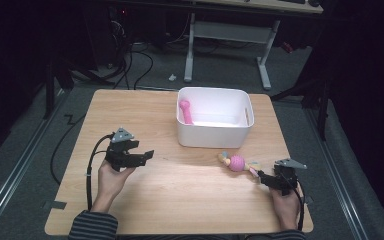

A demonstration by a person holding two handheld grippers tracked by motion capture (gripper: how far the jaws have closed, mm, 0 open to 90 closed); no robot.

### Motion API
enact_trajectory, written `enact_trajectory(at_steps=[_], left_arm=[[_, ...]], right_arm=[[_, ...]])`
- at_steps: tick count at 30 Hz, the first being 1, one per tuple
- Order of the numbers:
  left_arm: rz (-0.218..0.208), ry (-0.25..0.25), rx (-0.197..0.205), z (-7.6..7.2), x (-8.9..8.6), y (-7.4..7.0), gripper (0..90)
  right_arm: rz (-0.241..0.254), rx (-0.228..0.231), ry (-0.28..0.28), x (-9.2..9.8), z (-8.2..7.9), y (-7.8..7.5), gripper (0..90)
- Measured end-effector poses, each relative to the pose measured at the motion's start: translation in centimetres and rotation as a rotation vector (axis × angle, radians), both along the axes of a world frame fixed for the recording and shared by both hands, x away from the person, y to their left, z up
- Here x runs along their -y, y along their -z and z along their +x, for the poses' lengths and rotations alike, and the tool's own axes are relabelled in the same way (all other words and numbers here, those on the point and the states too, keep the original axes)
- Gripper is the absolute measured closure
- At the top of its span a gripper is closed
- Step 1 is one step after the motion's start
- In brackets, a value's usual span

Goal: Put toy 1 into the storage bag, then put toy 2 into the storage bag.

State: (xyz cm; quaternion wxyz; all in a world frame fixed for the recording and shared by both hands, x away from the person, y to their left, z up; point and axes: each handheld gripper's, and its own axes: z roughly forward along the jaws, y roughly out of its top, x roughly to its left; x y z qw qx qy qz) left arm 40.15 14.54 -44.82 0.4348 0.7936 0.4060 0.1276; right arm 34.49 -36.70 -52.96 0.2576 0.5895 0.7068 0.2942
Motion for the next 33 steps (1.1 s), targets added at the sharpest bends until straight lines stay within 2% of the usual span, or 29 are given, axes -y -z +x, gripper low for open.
enact_trajectory(at_steps=[5,9,12,15,19,25,33], left_arm=[[-0.017,-0.019,-0.029,-0.4,-0.3,1.2,29.5],[0.012,-0.023,-0.017,-1.0,-0.3,2.1,29.5],[0.005,-0.034,-0.033,-1.1,-0.6,3.0,29.6],[0.007,-0.054,-0.033,-1.4,-0.7,3.7,29.6],[-0.027,-0.066,-0.036,-1.8,-0.8,4.5,29.5],[0.027,-0.098,-0.022,-2.0,-0.6,5.8,29.2],[0.048,-0.139,-0.039,-1.7,-0.8,7.5,29.3]], right_arm=[[-0.001,0.001,-0.002,0.0,0.0,0.0,28.3],[-0.001,0.001,-0.001,0.0,0.0,0.0,28.3],[-0.001,0.001,-0.002,0.0,0.0,0.0,28.3],[0.0,0.002,-0.002,0.0,0.0,0.0,28.3],[-0.001,0.0,0.0,0.0,0.0,0.0,28.3],[-0.001,0.001,0.0,0.0,0.0,0.0,28.3],[0.003,0.002,-0.001,0.0,0.0,0.0,28.5]])
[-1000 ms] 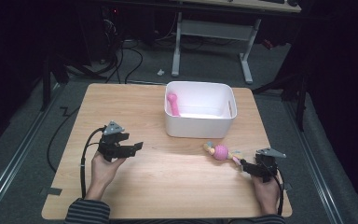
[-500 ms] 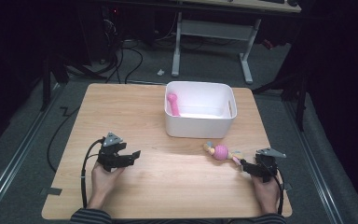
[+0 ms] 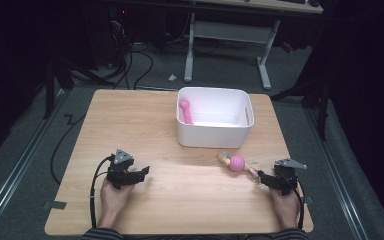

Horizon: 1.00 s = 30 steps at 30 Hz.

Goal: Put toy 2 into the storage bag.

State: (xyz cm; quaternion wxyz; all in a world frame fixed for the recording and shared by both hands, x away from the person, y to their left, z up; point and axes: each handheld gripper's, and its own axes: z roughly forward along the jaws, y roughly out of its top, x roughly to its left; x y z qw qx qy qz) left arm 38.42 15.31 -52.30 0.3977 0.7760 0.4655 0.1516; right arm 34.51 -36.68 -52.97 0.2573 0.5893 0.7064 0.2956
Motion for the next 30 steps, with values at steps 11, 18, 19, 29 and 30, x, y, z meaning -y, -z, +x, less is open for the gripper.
enact_trajectory(at_steps=[11,18,19,29,30], left_arm=[[0.109,-0.015,0.033,1.2,1.0,0.7,29.6],[0.125,-0.031,0.032,1.5,1.1,1.2,28.8],[0.125,-0.035,0.033,1.5,1.1,1.3,28.8],[0.123,-0.023,0.032,1.5,1.1,1.3,26.5],[0.124,-0.022,0.032,1.5,1.1,1.3,26.5]], right_arm=[[-0.001,-0.002,-0.015,0.0,0.0,0.0,29.4],[0.0,-0.008,-0.027,0.0,-0.2,-0.1,29.9],[-0.002,-0.012,-0.031,0.0,-0.3,-0.1,29.9],[0.034,0.002,-0.005,0.5,-1.1,-0.3,35.4],[0.03,0.007,-0.006,0.5,-1.2,-0.5,35.5]])
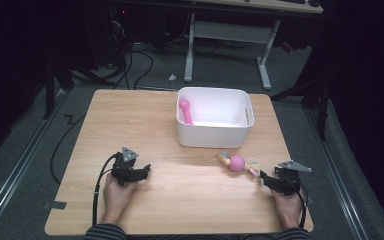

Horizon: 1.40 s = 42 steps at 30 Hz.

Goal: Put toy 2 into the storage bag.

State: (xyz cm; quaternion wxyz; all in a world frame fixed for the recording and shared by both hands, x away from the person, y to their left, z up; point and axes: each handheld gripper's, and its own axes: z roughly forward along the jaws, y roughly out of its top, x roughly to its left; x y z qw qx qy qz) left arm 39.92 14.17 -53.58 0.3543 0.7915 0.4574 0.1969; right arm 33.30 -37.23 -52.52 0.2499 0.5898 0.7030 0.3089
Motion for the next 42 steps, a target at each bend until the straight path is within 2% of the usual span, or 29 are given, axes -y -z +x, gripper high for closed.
enact_trajectory(at_steps=[3,9,14,19,22,24,25,30,34,37,42], left_arm=[[0.001,0.0,-0.001,0.0,0.0,0.0,26.5],[0.004,0.002,-0.001,0.0,0.0,0.0,26.0],[-0.001,0.001,-0.002,0.0,0.0,0.0,25.9],[-0.002,0.003,-0.004,0.0,0.0,0.0,25.9],[-0.003,0.003,-0.004,0.0,0.0,0.0,25.7],[0.001,0.003,-0.002,0.0,0.0,0.0,25.6],[0.0,0.003,-0.002,0.0,0.0,0.0,25.6],[-0.002,0.002,-0.002,0.0,0.0,0.0,25.5],[-0.002,0.002,-0.003,0.0,0.0,0.0,25.5],[-0.003,0.002,-0.002,0.0,0.0,0.0,25.5],[0.0,0.004,-0.003,0.0,0.0,0.0,25.5]], right_arm=[[-0.004,0.01,-0.008,0.1,-0.6,-0.8,35.6],[0.047,0.032,-0.025,0.3,-1.8,-2.3,37.3],[0.047,0.023,-0.09,-0.7,-2.1,-3.6,38.2],[0.023,0.023,-0.171,-2.8,-1.9,-5.2,38.1],[0.011,0.012,-0.237,-4.2,-1.4,-5.9,36.7],[0.049,-0.01,-0.265,-4.8,-0.8,-6.1,35.7],[0.051,-0.014,-0.273,-5.1,-0.4,-6.1,35.4],[0.011,-0.054,-0.308,-6.4,1.4,-6.0,33.4],[-0.039,-0.081,-0.318,-7.3,2.4,-5.9,31.4],[-0.041,-0.092,-0.332,-7.7,3.2,-5.6,30.0],[-0.063,-0.138,-0.345,-8.6,4.5,-4.9,28.2]])
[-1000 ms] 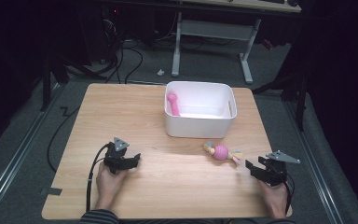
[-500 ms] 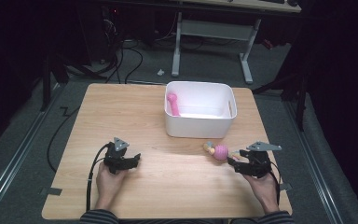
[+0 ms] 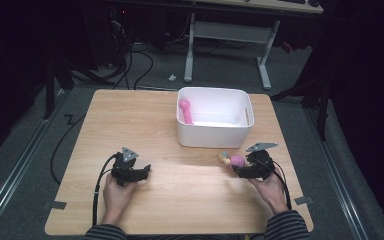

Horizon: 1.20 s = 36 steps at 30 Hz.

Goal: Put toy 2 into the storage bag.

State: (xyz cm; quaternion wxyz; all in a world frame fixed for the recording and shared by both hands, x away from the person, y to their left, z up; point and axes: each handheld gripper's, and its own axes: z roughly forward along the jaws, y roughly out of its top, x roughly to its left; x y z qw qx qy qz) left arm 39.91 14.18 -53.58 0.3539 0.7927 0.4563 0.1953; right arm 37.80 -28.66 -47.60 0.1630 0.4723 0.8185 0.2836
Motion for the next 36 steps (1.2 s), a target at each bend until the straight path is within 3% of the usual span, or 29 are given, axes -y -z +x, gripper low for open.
enact_trajectory(at_steps=[3,10,17,27,36], left_arm=[[0.0,0.0,0.0,0.0,0.0,0.0,25.5],[-0.006,0.001,-0.002,0.0,-0.1,0.0,25.6],[-0.009,0.001,-0.002,0.0,-0.1,0.0,25.5],[-0.008,0.001,-0.002,0.0,-0.1,0.0,25.5],[-0.013,0.001,-0.005,0.0,-0.1,0.0,25.5]], right_arm=[[-0.033,0.002,-0.002,-0.4,0.5,0.1,28.3],[-0.05,-0.035,-0.011,-0.7,1.2,1.0,33.0],[-0.067,-0.02,-0.013,-0.9,1.1,1.1,34.2],[-0.039,-0.005,-0.037,-0.5,0.2,0.2,34.7],[0.033,0.03,-0.043,0.7,-1.1,-1.9,34.8]])
